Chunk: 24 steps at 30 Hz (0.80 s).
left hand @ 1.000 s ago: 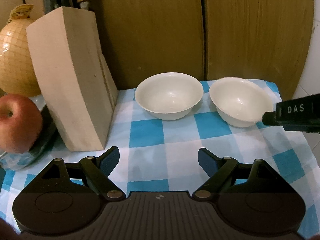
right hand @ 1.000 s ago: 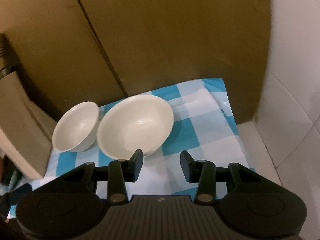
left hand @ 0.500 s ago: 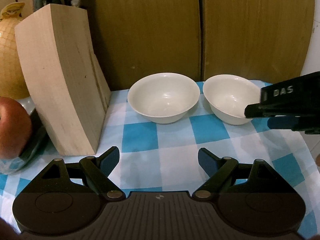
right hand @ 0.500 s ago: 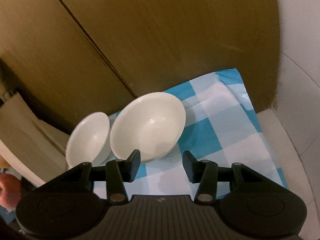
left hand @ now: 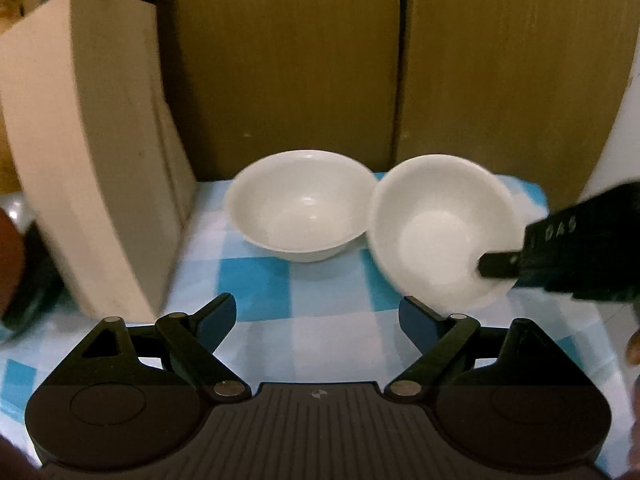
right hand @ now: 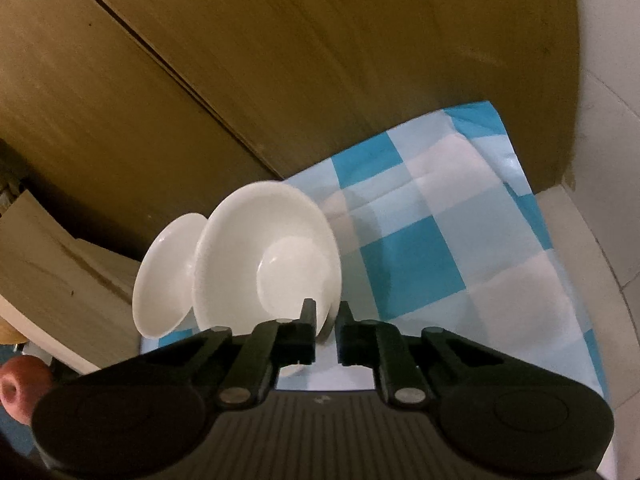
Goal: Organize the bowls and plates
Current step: 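Grasp the rim of the larger remaining white bowl with the right gripper, then lift and carry the white bowl toward the stacked bowl with the right gripper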
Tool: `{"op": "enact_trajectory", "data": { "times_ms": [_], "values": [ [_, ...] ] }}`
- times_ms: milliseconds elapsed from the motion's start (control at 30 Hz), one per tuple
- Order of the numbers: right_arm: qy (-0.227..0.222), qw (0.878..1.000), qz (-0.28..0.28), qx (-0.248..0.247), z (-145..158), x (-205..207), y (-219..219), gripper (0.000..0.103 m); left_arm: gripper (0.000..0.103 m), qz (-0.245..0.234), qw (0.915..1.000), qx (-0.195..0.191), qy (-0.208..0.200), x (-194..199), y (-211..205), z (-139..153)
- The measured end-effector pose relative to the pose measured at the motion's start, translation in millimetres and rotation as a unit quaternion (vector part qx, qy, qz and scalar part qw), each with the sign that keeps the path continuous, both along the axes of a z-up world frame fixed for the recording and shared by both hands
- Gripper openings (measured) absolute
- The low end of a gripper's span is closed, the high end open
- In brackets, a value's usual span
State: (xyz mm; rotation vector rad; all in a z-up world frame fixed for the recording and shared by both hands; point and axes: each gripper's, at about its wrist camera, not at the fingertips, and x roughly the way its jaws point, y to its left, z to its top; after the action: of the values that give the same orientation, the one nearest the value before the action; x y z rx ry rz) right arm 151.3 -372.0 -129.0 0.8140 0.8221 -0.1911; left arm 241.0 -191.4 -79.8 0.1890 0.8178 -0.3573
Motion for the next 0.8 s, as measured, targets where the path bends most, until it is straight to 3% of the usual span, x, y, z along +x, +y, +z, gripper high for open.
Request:
{"op": "enact_trajectory", "data": {
  "times_ms": [300,367,400,433,500,800],
  "values": [
    [0.010,0.997,0.070,0.029,2,-11,13,0.006,0.091,0.007,0.9997,0.000,0.025,3,0,-7],
    [0.016,0.996,0.074,0.040,2,-16,16,0.006,0.079,0.002,0.9994,0.002,0.034,2,2,-8],
    [0.020,0.996,0.077,0.043,2,-18,18,0.006,0.064,0.004,0.9990,0.013,0.043,1,0,-9],
    [0.021,0.995,0.082,0.047,1,-19,19,0.006,0.058,0.007,0.9984,0.018,0.053,2,0,-11],
    [0.021,0.995,0.081,0.057,2,-24,21,0.006,0.044,0.002,0.9975,0.001,0.071,-1,4,-12],
    [0.003,0.996,0.084,0.027,12,-36,31,0.006,0.036,-0.012,0.9977,0.040,0.053,-22,-1,-7]
  ]
}}
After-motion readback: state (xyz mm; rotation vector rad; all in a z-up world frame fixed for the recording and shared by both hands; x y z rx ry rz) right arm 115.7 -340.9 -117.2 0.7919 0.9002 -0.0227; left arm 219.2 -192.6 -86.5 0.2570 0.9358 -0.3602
